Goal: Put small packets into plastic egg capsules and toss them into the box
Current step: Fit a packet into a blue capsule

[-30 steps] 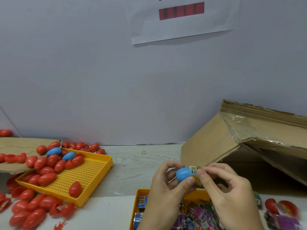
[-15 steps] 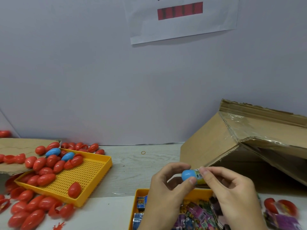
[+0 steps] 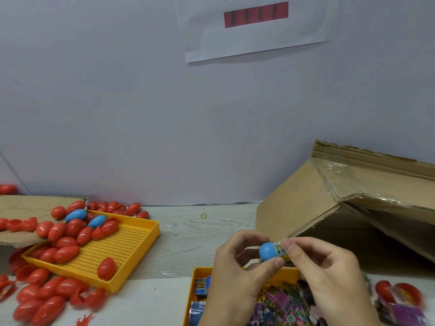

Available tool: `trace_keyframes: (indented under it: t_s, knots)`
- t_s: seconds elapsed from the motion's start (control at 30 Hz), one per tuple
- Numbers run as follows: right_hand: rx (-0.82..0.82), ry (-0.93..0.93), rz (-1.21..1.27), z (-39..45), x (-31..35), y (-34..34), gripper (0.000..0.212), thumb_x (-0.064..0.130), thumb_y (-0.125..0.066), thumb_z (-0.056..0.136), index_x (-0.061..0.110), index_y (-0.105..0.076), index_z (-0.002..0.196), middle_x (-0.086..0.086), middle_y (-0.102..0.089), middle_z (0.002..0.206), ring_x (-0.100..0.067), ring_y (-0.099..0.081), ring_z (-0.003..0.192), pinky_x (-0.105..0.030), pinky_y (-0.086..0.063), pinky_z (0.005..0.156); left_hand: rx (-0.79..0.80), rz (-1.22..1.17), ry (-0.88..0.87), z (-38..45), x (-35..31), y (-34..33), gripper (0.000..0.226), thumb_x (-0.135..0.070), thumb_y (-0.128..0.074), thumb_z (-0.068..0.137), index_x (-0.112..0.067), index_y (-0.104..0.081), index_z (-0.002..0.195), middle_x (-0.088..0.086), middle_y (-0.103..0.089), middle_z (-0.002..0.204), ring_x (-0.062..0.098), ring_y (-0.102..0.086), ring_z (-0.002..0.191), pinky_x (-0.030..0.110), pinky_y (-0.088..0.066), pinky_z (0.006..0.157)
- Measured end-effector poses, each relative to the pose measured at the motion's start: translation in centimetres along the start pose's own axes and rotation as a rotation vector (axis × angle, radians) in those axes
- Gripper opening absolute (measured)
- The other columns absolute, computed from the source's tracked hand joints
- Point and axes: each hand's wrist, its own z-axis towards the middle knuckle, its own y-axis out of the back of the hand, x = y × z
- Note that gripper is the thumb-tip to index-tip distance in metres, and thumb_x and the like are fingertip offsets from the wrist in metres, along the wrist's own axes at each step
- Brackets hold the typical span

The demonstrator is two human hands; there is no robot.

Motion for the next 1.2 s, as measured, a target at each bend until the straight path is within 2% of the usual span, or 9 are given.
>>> trace_keyframes:
  t_s: [0.17,0.3,0.43,0.53,0.57,0.67,0.8,0.93,1.2]
  knots:
    - [0.024,0.008,0.016,0.0,0.0,0.0,0.017,0.039,-0.069,0.058,0.029,-0.077,0.069,0.003,-0.075,0.076,-0.012,-0.071,0.078,-0.035,-0.056,0.074,0.001,-0.003,0.003,0.0,-0.1,0.0,0.032,-0.024,-0.085,0.065,-0.026,-0.07,0.093,-0.013,-0.071,0.097,0.006,-0.069,0.093,0.018,-0.056,0.073]
    - [0.024,0.051,-0.029,0.0,-0.2,-0.1,0.016,0.038,-0.069,0.058,0.036,-0.077,0.072,0.006,-0.075,0.075,-0.006,-0.07,0.076,-0.031,-0.055,0.071,0.005,0.003,-0.006,-0.1,-0.2,0.0,0.027,-0.015,-0.085,0.07,-0.031,-0.074,0.089,-0.013,-0.072,0.096,0.007,-0.069,0.094,0.018,-0.056,0.073]
    - [0.0,0.116,-0.088,0.0,-0.6,-0.2,0.014,0.041,-0.068,0.06,0.038,-0.076,0.071,0.006,-0.073,0.075,-0.011,-0.069,0.077,-0.031,-0.055,0.07,-0.005,0.014,-0.006,-0.2,-0.3,-0.2,0.026,-0.011,-0.084,0.073,-0.033,-0.077,0.086,-0.009,-0.074,0.096,0.008,-0.069,0.093,0.016,-0.055,0.071]
    - [-0.032,0.17,-0.114,-0.1,-0.6,-0.3,0.004,0.028,-0.074,0.071,0.031,-0.076,0.074,0.005,-0.072,0.08,-0.015,-0.066,0.081,-0.041,-0.057,0.073,-0.039,0.01,-0.002,-0.1,-0.3,-0.2,0.021,-0.014,-0.083,0.076,-0.03,-0.076,0.088,-0.009,-0.074,0.095,0.009,-0.07,0.092,0.02,-0.057,0.074]
    - [-0.047,0.208,-0.152,-0.1,-0.8,-0.2,0.013,0.019,-0.075,0.076,0.031,-0.076,0.076,0.008,-0.071,0.084,-0.013,-0.064,0.083,-0.041,-0.056,0.071,-0.055,-0.004,0.0,-0.1,-0.3,-0.2,0.019,-0.015,-0.082,0.077,-0.028,-0.075,0.09,-0.008,-0.074,0.095,0.01,-0.071,0.091,0.024,-0.058,0.076]
    - [-0.06,0.322,-0.348,-0.2,-1.1,-0.4,0.038,0.002,-0.073,0.078,0.039,-0.07,0.086,0.018,-0.063,0.093,-0.004,-0.056,0.09,-0.024,-0.05,0.06,-0.101,-0.065,0.017,0.0,-0.3,0.1,0.018,-0.013,-0.08,0.079,-0.025,-0.075,0.092,-0.006,-0.075,0.095,0.013,-0.072,0.092,0.028,-0.059,0.081]
    - [-0.044,0.441,-0.565,-0.5,-1.2,-1.1,0.043,0.014,-0.082,0.067,0.039,-0.063,0.098,0.021,-0.057,0.097,0.004,-0.049,0.096,-0.009,-0.044,0.065,-0.105,-0.123,0.032,0.1,-0.3,0.1,0.019,-0.008,-0.079,0.079,-0.024,-0.075,0.09,-0.002,-0.075,0.097,0.016,-0.073,0.093,0.026,-0.059,0.077]
    - [-0.133,0.456,-0.656,-0.3,-1.5,-1.2,0.046,0.02,-0.088,0.058,0.033,-0.063,0.094,0.014,-0.058,0.092,-0.007,-0.053,0.088,-0.013,-0.037,0.063,-0.072,-0.091,0.027,0.0,-0.3,-0.3,0.021,-0.008,-0.08,0.078,-0.026,-0.075,0.088,-0.002,-0.075,0.097,0.016,-0.072,0.094,0.032,-0.06,0.082]
    - [-0.163,0.545,-0.675,-0.3,-1.4,-1.2,0.046,0.019,-0.09,0.051,0.027,-0.071,0.092,0.008,-0.058,0.093,-0.016,-0.059,0.084,-0.024,-0.049,0.053,-0.094,-0.15,0.052,0.0,-0.5,-0.7,0.016,-0.011,-0.079,0.078,-0.01,-0.069,0.09,0.001,-0.075,0.091,0.017,-0.074,0.086,0.026,-0.06,0.075]
